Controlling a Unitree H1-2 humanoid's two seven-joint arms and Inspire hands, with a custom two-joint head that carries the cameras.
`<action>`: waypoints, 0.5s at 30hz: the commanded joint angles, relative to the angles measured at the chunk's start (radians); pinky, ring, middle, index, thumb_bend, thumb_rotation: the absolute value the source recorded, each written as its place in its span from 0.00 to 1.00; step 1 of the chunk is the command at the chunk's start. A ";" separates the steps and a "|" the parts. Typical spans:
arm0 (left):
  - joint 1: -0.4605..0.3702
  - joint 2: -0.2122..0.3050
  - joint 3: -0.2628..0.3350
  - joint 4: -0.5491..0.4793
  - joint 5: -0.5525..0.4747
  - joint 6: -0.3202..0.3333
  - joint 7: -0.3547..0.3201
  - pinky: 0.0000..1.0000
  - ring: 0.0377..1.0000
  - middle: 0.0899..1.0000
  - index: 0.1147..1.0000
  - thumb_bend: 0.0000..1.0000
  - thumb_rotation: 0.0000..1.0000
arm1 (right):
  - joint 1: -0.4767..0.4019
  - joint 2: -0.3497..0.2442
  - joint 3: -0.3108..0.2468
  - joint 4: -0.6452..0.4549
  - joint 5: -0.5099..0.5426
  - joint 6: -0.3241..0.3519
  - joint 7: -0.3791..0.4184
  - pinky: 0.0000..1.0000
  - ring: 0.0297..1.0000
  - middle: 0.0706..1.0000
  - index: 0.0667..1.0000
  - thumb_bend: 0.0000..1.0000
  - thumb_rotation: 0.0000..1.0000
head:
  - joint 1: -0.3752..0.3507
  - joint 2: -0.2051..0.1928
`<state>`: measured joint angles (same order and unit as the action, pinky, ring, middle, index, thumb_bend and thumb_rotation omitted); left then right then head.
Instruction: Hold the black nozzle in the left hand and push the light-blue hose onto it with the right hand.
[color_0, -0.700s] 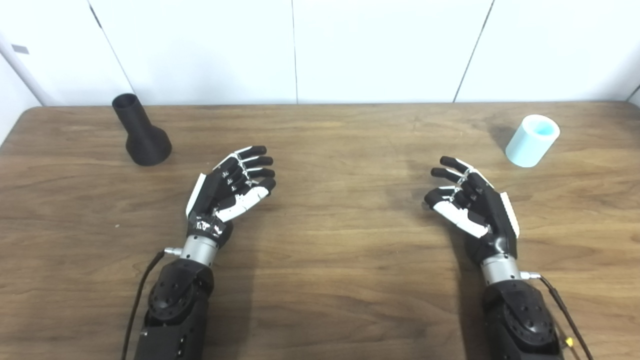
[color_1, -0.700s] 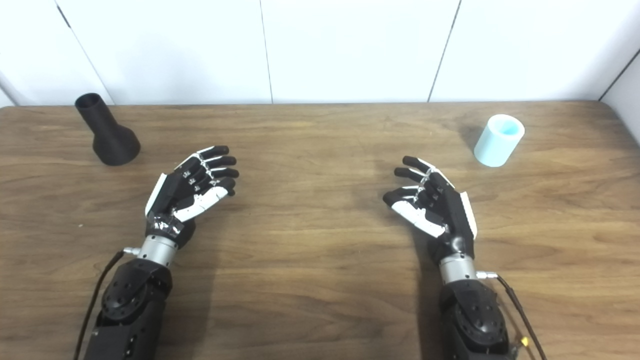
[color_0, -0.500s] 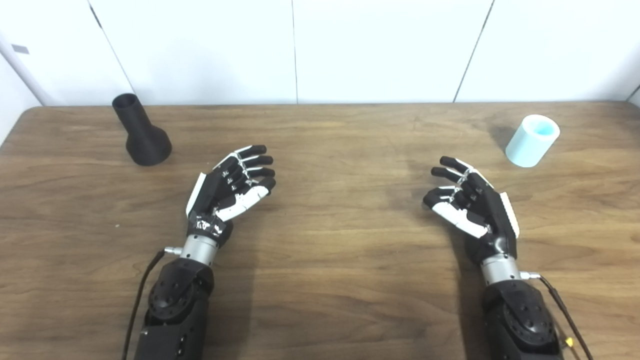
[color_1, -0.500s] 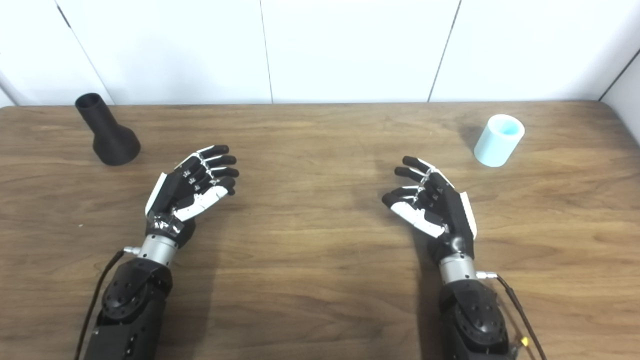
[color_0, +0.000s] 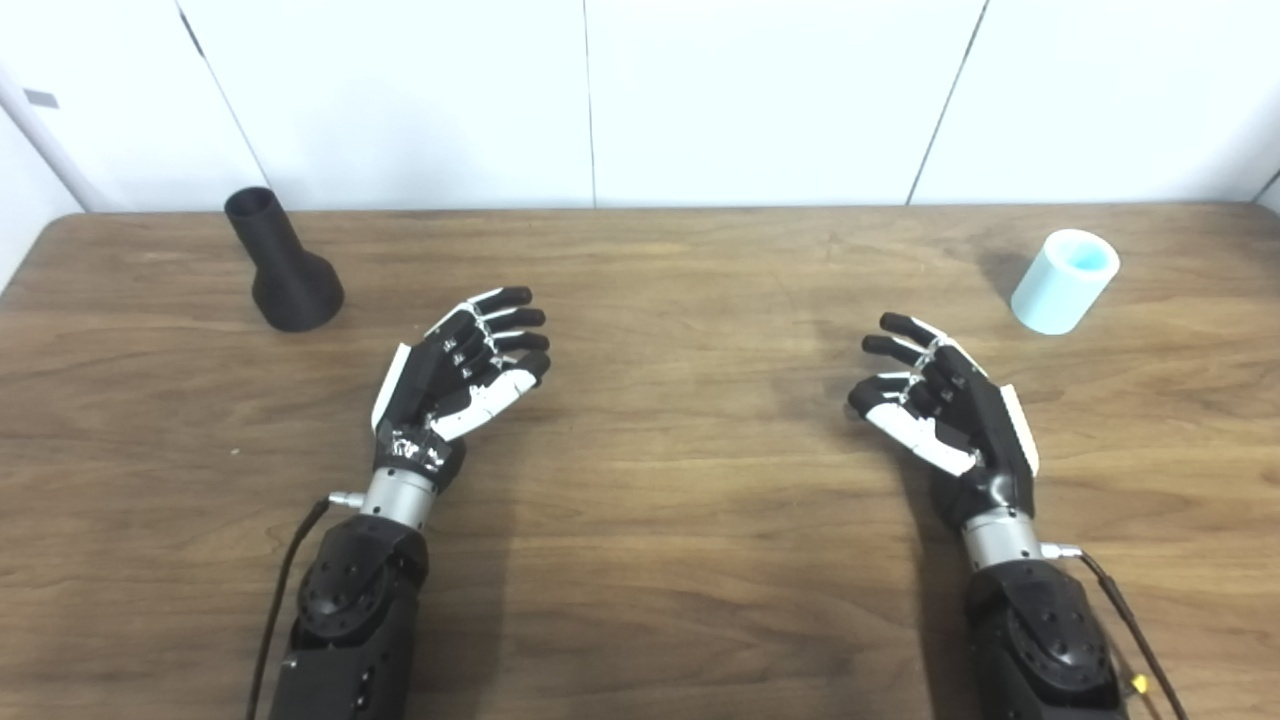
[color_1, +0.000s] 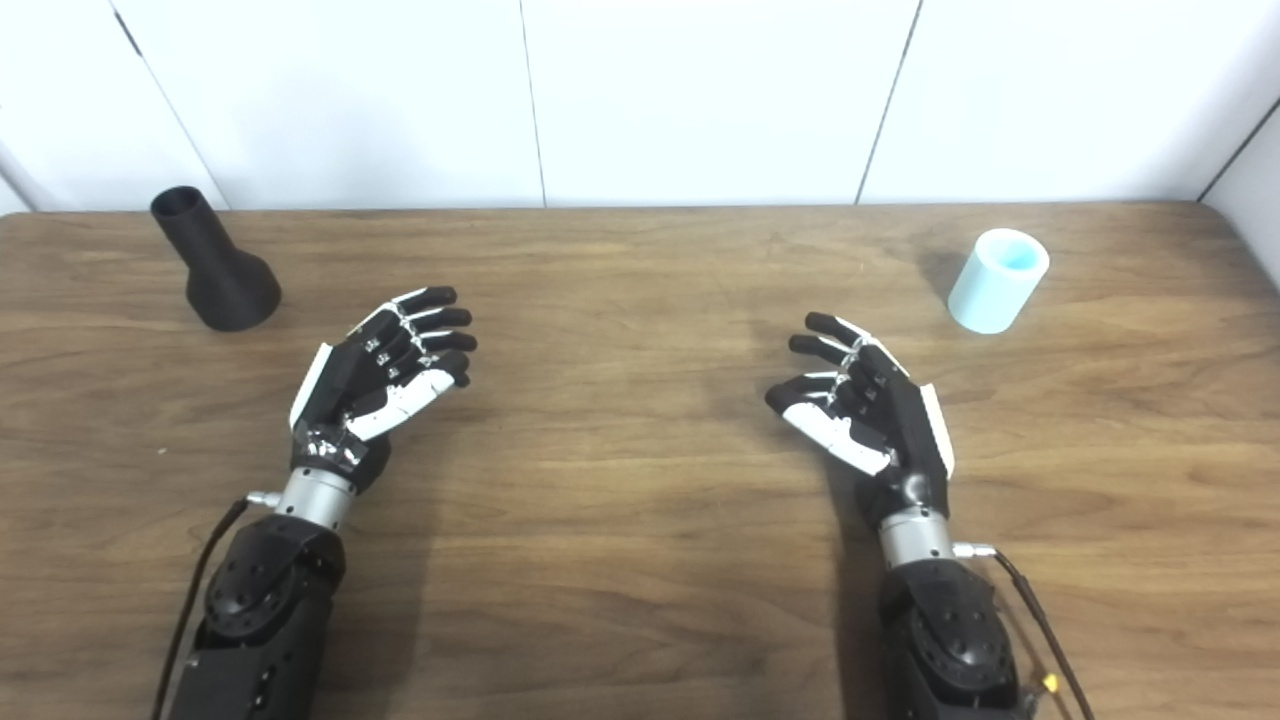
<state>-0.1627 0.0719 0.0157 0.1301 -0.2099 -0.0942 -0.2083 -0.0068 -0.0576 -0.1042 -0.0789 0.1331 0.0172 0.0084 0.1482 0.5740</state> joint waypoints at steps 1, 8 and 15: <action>0.044 -0.020 -0.015 0.096 0.023 -0.049 0.000 0.45 0.61 0.65 0.68 0.65 0.11 | -0.015 -0.026 -0.010 0.006 0.025 -0.078 0.034 0.38 0.49 0.65 0.71 0.56 0.16 | 0.038 -0.019; 0.019 -0.064 -0.040 0.233 0.091 -0.155 0.031 0.50 0.61 0.65 0.68 0.72 0.23 | -0.004 -0.051 -0.027 0.013 -0.018 -0.051 0.015 0.41 0.51 0.67 0.73 0.51 0.15 | 0.228 -0.159; 0.001 -0.080 -0.031 0.272 0.110 -0.191 0.047 0.53 0.64 0.66 0.69 0.70 0.23 | 0.001 -0.047 -0.020 -0.027 -0.058 0.004 -0.011 0.34 0.44 0.60 0.64 0.61 0.24 | 0.249 -0.182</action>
<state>-0.2658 0.0237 -0.0036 0.2910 -0.1001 -0.2628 -0.1698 0.0099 -0.1041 -0.1222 -0.0779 0.0791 0.0197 0.0037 0.3988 0.3911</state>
